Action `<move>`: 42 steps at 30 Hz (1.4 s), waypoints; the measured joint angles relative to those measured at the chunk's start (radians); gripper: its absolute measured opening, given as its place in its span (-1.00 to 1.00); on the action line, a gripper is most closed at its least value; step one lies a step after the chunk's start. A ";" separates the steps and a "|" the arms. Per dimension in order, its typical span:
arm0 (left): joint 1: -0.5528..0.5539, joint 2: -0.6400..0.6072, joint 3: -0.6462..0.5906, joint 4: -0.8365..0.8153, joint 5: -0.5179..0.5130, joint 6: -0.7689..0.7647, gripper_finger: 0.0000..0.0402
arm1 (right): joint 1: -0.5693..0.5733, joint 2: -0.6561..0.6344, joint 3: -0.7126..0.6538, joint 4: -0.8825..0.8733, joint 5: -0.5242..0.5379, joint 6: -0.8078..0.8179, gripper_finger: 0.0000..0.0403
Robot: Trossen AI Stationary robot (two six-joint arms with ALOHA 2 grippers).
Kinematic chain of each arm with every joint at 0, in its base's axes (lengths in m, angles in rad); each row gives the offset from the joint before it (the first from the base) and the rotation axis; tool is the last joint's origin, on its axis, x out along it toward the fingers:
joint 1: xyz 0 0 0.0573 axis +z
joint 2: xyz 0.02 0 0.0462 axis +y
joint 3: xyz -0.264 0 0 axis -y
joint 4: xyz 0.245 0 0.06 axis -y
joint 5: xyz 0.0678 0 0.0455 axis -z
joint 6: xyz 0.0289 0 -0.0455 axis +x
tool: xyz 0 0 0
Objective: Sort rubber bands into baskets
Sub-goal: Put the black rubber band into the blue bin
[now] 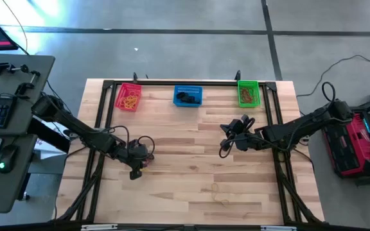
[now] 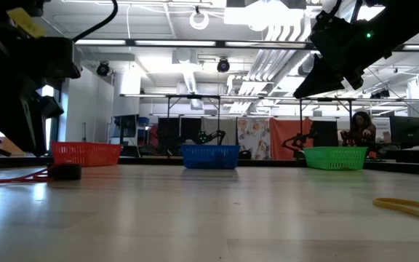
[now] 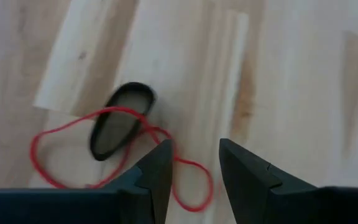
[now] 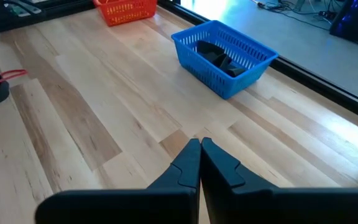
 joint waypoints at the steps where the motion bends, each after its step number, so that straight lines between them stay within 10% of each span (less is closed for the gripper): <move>1: 0.000 0.008 0.000 0.001 -0.014 -0.002 -0.38 | 0.000 0.000 0.000 0.000 0.000 0.000 -1.00; 12: -0.003 0.026 0.000 0.092 -0.189 0.301 -0.38 | 0.000 0.000 0.000 -0.003 0.000 -0.001 -1.00; 42: 0.111 0.240 0.092 0.008 -0.065 0.486 -0.62 | 0.000 0.000 0.000 -0.031 -0.002 0.000 -1.00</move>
